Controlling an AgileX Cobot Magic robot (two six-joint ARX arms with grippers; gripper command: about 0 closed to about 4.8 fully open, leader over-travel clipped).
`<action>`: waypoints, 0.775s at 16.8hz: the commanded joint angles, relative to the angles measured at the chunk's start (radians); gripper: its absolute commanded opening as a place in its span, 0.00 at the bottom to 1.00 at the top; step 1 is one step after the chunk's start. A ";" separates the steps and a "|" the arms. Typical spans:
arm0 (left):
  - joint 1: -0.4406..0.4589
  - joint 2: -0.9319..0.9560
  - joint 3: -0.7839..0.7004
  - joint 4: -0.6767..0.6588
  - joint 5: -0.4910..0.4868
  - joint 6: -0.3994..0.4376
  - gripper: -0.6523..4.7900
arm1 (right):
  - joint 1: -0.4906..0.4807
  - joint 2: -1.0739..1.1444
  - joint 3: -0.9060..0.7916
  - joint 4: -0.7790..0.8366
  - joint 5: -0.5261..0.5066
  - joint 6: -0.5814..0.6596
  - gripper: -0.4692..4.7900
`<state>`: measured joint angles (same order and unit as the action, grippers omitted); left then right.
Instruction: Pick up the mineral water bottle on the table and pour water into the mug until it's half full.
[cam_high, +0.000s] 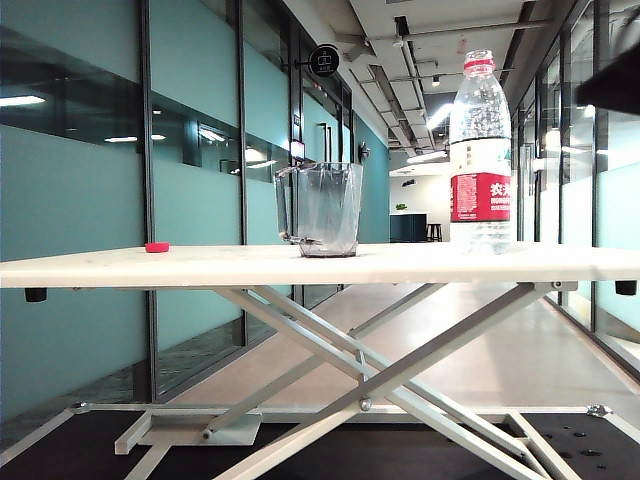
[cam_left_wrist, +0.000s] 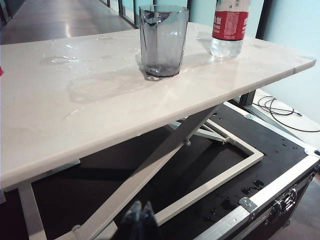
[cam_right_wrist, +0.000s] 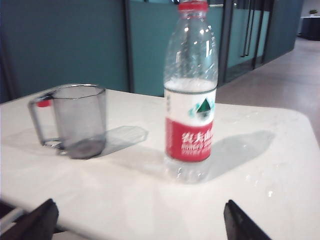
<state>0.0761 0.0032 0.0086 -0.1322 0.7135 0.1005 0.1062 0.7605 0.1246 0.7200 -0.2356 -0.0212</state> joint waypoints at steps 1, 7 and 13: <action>0.000 0.000 0.002 -0.002 0.006 0.022 0.11 | 0.001 0.314 0.151 0.184 -0.008 -0.017 1.00; 0.000 0.001 0.002 -0.003 0.006 0.023 0.11 | -0.002 0.816 0.436 0.362 -0.103 -0.015 1.00; 0.000 0.001 0.002 -0.002 0.006 0.034 0.11 | -0.012 1.051 0.630 0.362 -0.126 -0.013 1.00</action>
<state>0.0757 0.0036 0.0090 -0.1322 0.7151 0.1226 0.0929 1.7954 0.7307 1.0645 -0.3523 -0.0345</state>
